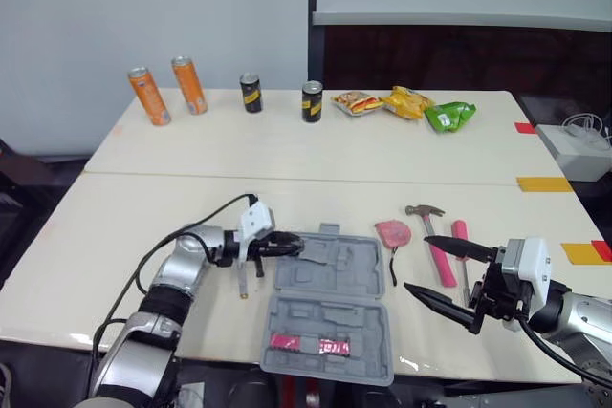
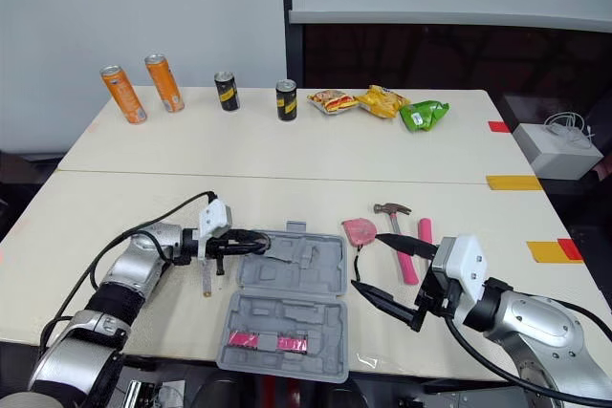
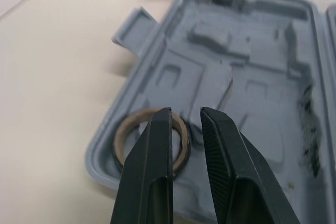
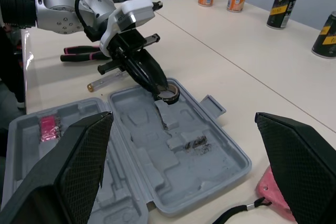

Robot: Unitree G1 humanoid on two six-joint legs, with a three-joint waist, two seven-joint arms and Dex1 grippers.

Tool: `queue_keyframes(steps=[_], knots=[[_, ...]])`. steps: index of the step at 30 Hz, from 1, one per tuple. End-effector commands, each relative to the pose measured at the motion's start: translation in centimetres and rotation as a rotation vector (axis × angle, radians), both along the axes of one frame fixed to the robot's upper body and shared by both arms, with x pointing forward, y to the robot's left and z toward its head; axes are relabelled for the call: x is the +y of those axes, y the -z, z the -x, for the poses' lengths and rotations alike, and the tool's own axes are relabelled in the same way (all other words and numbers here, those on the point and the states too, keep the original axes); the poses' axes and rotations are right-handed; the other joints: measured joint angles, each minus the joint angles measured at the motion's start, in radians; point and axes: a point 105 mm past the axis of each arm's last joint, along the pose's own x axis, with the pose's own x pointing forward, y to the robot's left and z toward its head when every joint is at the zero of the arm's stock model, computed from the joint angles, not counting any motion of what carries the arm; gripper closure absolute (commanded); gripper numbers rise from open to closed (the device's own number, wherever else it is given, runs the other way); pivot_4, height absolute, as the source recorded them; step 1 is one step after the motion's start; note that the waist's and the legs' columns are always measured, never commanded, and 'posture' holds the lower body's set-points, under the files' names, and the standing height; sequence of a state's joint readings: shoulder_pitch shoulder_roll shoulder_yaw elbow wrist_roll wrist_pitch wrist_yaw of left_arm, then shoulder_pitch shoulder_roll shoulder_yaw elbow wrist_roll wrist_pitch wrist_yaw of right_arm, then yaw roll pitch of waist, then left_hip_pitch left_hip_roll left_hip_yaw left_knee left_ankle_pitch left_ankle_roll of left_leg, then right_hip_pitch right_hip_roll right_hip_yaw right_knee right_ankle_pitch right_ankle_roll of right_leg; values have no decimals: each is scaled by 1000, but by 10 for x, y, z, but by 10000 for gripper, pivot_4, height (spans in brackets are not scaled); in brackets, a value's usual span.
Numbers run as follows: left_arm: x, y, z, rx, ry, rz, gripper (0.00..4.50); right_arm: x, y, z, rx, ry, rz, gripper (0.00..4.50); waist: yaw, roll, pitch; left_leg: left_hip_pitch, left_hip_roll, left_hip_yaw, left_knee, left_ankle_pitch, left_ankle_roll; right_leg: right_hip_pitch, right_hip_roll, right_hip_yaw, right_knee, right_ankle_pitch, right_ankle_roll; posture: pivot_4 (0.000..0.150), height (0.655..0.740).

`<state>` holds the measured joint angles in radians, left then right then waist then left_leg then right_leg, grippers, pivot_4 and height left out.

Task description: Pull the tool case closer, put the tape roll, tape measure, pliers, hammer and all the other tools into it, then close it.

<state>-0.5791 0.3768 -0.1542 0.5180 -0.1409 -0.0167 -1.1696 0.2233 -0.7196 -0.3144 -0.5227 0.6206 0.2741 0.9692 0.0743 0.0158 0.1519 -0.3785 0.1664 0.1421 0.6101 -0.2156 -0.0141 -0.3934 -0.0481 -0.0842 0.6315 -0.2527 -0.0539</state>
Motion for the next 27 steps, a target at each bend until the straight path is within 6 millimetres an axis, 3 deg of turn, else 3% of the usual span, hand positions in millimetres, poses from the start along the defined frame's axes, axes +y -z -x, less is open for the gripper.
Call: queue_keyframes(steps=[1,6,10,12,16,23,27], knots=[[6,-38,1,-15,-66,128,36250,3,-7,-2,-21,-22,-20,0,-1,0,0,0,0,0,0,0,0,0,0,0,0,0,-1,1500,7400],[18,-68,-1,-48,-274,333,36250,11,-13,-10,-58,4,-97,0,-4,0,0,0,0,0,0,0,0,0,0,0,1,-2,-3,1500,7400],[33,-70,6,-42,-393,409,36250,20,-7,-19,-83,63,-136,0,-5,0,0,0,0,0,0,0,0,0,0,-1,0,-2,-3,1500,7400],[44,-69,16,-23,-431,470,36250,22,5,-26,-39,101,-134,0,-11,0,0,0,0,0,0,0,0,0,1,-1,0,-2,-4,1500,7400],[72,-50,43,19,-503,478,25141,4,21,-34,-23,180,-133,0,-21,0,0,0,0,0,0,0,0,0,1,0,-1,-2,-4,1500,7400],[131,-15,101,83,-667,386,1866,-44,41,-4,22,189,-91,0,-23,-2,3,-1,0,0,-2,0,0,1,1,0,-8,-2,-4,1500,7400],[157,-3,137,128,-762,343,102,-80,54,15,74,265,-61,0,-23,-3,5,4,0,1,-5,-1,1,8,1,0,-15,-2,-3,1500,7400]])
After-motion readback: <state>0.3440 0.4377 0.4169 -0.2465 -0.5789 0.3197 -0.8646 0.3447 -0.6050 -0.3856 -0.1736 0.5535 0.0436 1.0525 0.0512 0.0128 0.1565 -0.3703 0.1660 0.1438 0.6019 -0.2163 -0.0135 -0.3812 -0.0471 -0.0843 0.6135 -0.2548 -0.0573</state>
